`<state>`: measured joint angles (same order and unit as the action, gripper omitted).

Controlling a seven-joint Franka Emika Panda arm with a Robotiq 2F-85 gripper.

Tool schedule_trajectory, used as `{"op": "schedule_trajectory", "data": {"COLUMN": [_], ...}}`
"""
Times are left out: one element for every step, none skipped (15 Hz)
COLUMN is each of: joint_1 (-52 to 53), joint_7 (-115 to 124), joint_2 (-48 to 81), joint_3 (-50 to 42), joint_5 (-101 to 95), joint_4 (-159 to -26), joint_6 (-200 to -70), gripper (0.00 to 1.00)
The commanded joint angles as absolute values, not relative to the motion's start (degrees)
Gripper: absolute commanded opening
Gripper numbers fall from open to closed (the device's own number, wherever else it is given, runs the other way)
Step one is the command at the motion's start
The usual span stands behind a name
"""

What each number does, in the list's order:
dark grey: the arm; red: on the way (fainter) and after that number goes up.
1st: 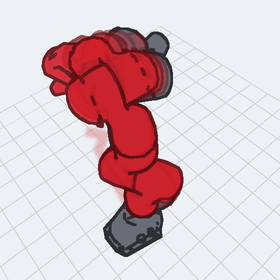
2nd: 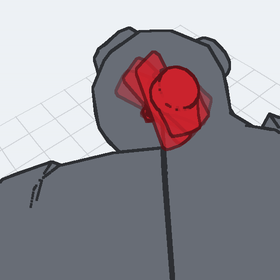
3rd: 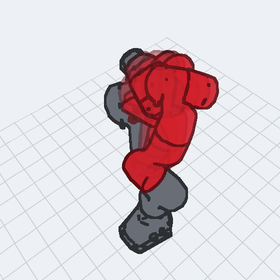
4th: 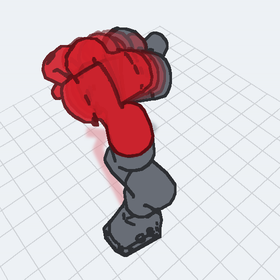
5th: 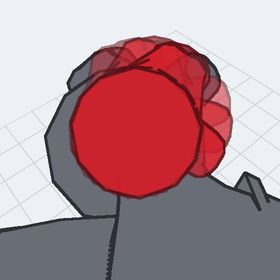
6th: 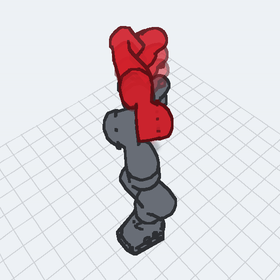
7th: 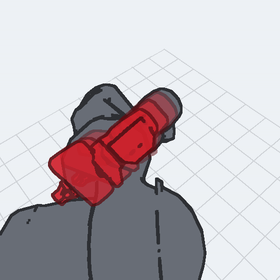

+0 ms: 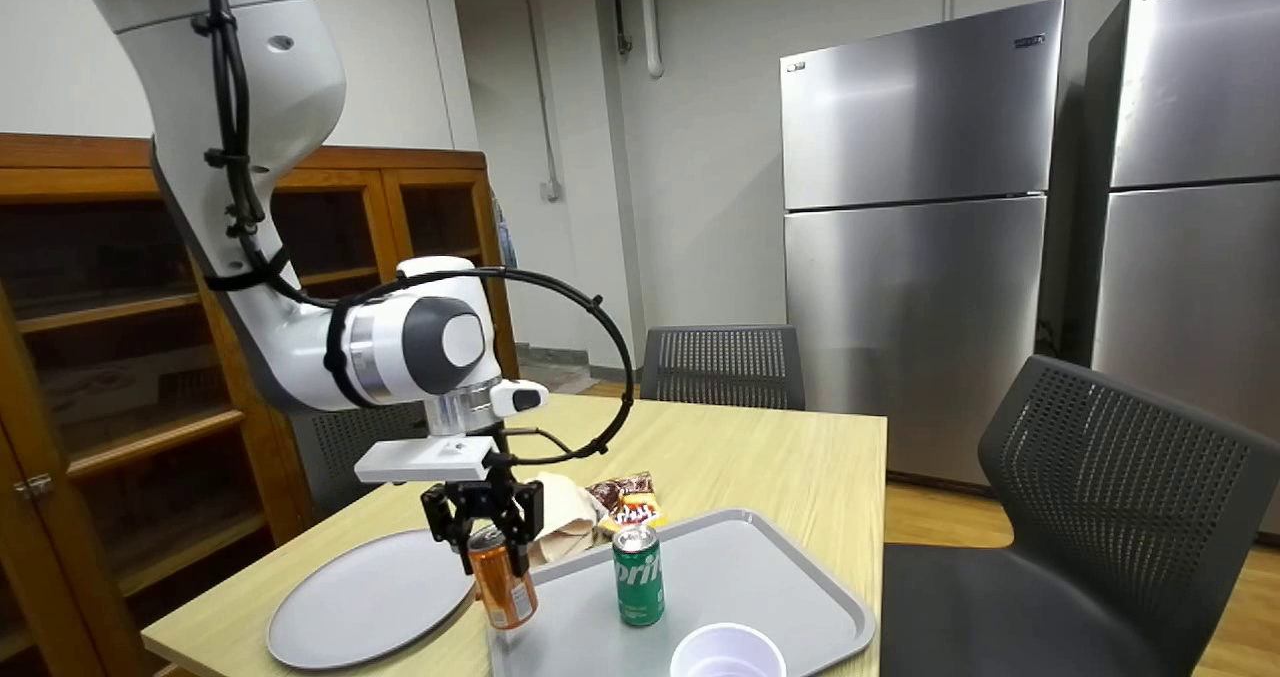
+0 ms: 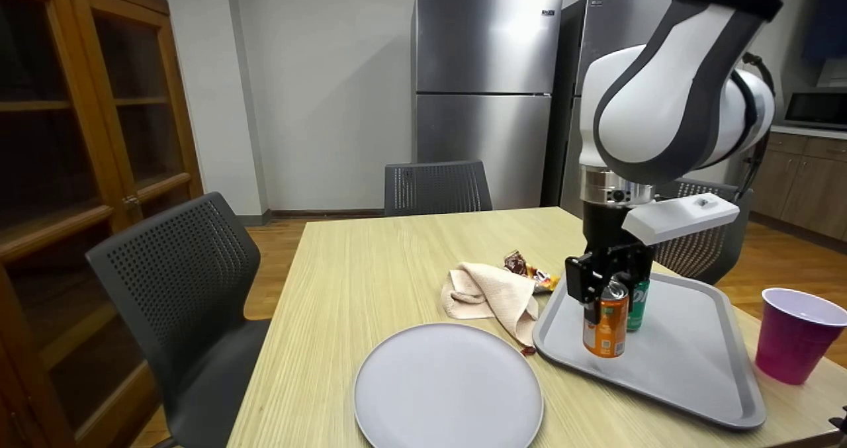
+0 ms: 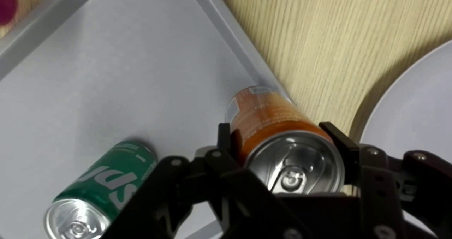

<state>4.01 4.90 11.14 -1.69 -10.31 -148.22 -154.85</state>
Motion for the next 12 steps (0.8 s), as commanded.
{"op": "schedule_trajectory", "data": {"joint_1": [1.6, 1.1, 0.5, 0.2, -0.2, -0.7, -1.1, -1.5, -1.8, -2.1, -2.4, -2.6], "joint_7": [2.6, 2.4, 2.1, 2.1, 1.9, 1.7, 1.6, 1.4, 1.5, 1.4, 1.3, 1.4], "joint_2": [9.0, 9.0, 9.0, 9.0, 9.3, 9.5, 9.7, 9.8, 9.9, 10.0, 10.1, 10.3], "joint_3": [-2.8, -3.2, -3.7, -4.0, -4.3, -4.5, -4.8, -4.9, -5.1, -5.2, -5.4, -5.6], "joint_5": [-10.0, -10.0, -9.9, -10.0, -9.8, -9.6, -9.4, -9.2, -9.1, -9.0, -8.8, -8.9], "joint_4": [-149.3, -149.4, -149.5, -149.5, -149.5, -149.5, -149.7, -149.9, -150.1, -150.4, -150.6, -150.8], "joint_6": [-154.8, -154.8, -154.9, -154.9, -154.9, -155.0, -155.1, -155.3, -155.3, -155.4, -155.4, -155.5], "gripper": [0.38, 0.38, 0.38, 0.38, 0.38, 0.38, 0.38, 0.38, 0.38, 0.38, 0.38, 0.38]}}
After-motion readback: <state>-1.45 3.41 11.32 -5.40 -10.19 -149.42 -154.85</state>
